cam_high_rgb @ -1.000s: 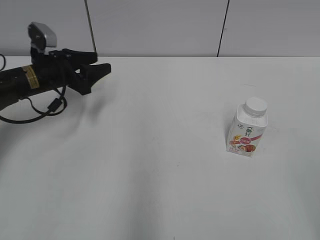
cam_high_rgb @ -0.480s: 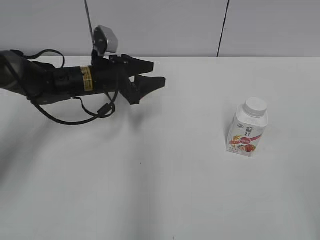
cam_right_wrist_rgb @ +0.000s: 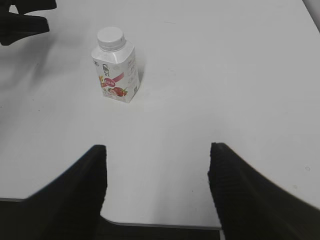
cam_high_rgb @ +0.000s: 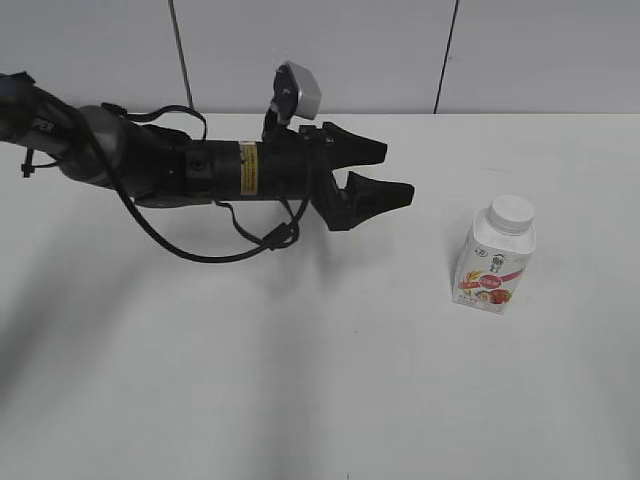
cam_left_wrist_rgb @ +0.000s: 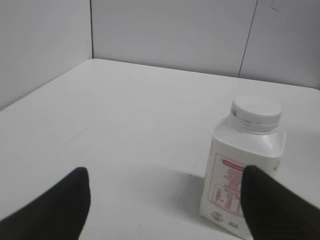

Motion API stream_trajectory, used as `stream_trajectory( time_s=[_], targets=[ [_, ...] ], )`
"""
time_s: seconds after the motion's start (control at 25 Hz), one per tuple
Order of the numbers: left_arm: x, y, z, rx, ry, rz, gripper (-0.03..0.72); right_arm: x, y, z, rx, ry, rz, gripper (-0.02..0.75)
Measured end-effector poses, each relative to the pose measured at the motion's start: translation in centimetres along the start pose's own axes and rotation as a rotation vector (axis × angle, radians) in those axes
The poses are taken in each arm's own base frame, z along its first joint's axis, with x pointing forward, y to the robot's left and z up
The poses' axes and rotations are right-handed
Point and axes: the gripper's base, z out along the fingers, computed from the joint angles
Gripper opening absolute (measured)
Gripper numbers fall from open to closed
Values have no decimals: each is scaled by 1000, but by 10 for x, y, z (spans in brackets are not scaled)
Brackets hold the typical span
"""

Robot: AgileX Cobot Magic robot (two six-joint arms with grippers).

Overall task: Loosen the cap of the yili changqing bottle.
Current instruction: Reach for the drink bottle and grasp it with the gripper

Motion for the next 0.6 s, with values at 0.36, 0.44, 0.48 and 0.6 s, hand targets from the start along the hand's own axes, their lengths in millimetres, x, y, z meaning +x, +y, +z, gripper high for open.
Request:
stream_trajectory(
  time_s=[0.36,0.44,0.48,0.6],
  targets=[
    [1,-14,39,87,4,8,566,0,0,0,0,0,0,511],
    [4,-17,48,107,5,2,566,0,0,0,0,0,0,511],
    [5,-18,52,115,6,3,566,0,0,0,0,0,0,511],
    [5,-25,61,140,5,11,566,0,0,0,0,0,0,511]
  ],
)
